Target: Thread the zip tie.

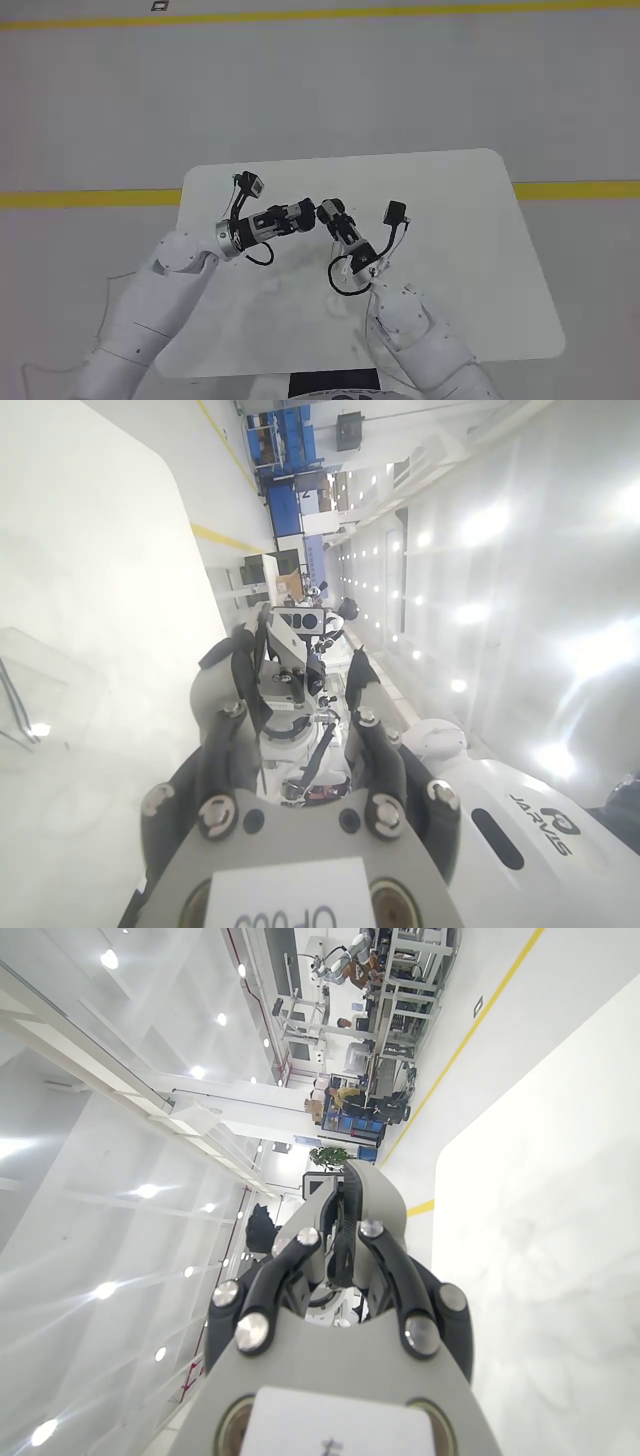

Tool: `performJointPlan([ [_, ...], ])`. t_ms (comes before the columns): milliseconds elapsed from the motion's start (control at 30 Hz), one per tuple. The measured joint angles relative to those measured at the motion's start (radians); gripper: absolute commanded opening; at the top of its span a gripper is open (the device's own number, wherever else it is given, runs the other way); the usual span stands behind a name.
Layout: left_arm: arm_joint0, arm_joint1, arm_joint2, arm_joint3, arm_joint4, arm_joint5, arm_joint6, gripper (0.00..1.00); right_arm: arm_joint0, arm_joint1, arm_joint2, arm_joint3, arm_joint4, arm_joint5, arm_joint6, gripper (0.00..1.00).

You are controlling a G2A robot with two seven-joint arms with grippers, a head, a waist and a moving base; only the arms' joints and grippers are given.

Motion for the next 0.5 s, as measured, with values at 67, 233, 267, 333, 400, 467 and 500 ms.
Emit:
performJointPlan([
  [67,0.0,0.001,0.0,0.0,0.0,0.001,0.001,0.35,0.0,-0.001,0.0,0.001,-0.009,0.0,-0.003,0.0],
  [233,-0.001,0.002,0.001,0.0,0.001,0.002,0.002,0.33,-0.002,-0.002,-0.002,0.0,-0.02,-0.007,0.003,0.0],
  [267,-0.001,0.002,0.002,0.0,0.0,0.002,0.002,0.32,-0.003,-0.002,-0.002,0.0,-0.022,-0.009,0.006,0.0],
  [333,-0.001,0.002,0.003,0.0,-0.002,0.0,0.0,0.3,-0.004,-0.002,-0.002,0.001,-0.024,-0.01,0.008,0.0],
  [400,-0.002,0.003,0.005,0.001,-0.004,-0.001,-0.001,0.29,-0.005,-0.003,-0.002,0.003,-0.023,-0.011,0.009,0.0],
  [467,-0.003,0.003,0.006,0.002,-0.004,-0.001,-0.001,0.29,-0.005,-0.003,0.0,0.004,-0.023,-0.013,0.01,0.0],
  [500,-0.004,0.003,0.007,0.002,-0.004,-0.001,-0.001,0.29,-0.005,-0.003,0.0,0.004,-0.024,-0.013,0.011,0.0],
])
